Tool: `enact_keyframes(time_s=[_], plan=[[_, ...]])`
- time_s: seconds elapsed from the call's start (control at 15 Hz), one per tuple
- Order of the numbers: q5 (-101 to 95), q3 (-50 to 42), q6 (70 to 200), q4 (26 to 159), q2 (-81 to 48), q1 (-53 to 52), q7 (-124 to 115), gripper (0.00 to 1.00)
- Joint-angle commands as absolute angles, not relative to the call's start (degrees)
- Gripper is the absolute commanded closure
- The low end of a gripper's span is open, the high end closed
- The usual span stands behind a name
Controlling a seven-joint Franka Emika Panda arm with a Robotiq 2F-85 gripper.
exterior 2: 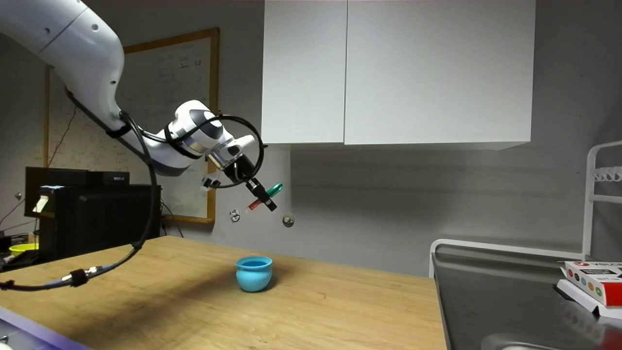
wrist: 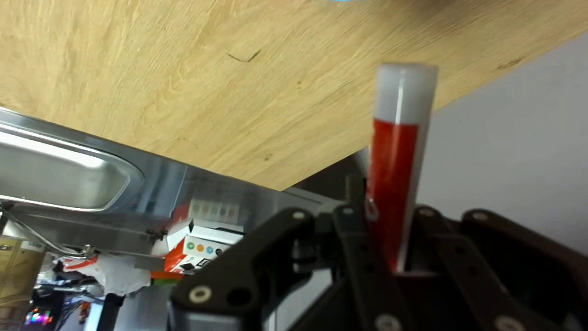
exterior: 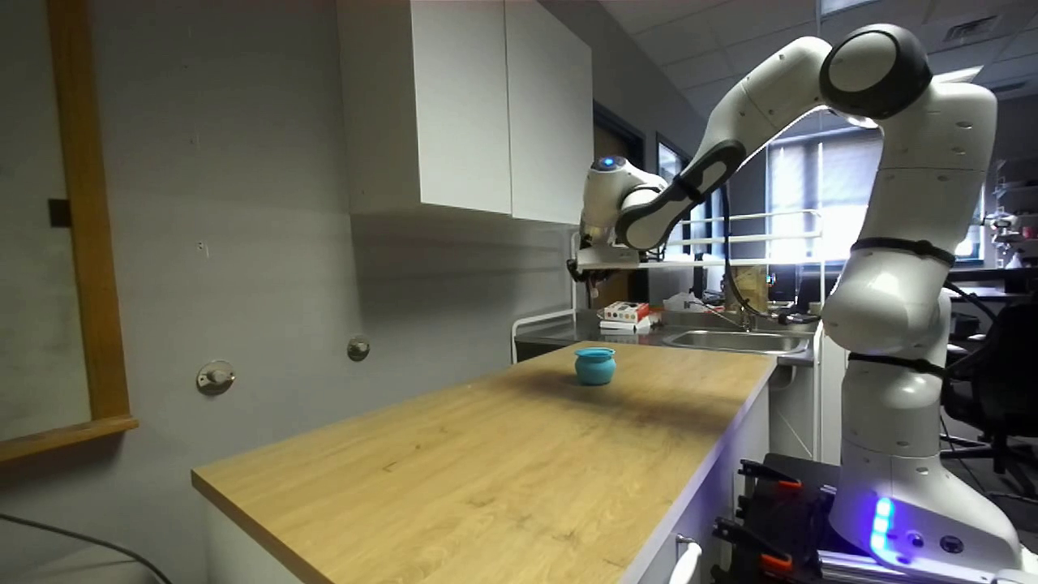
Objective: Put the marker inside the blue vessel
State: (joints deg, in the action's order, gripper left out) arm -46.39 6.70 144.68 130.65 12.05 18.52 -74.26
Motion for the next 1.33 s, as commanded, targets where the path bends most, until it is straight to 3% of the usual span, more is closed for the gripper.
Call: enact_keyframes(time_s=[0.0,0.6,1.27], plan=[[-58.8,4.8,142.9,127.9,6.7,17.1,-87.4,0.98],[-70.3,-2.7,137.8,124.4,-4.9,10.4,-101.7,0.98],[-73.9,-3.4,130.6,119.3,-10.3,4.9,-105.2,0.98]])
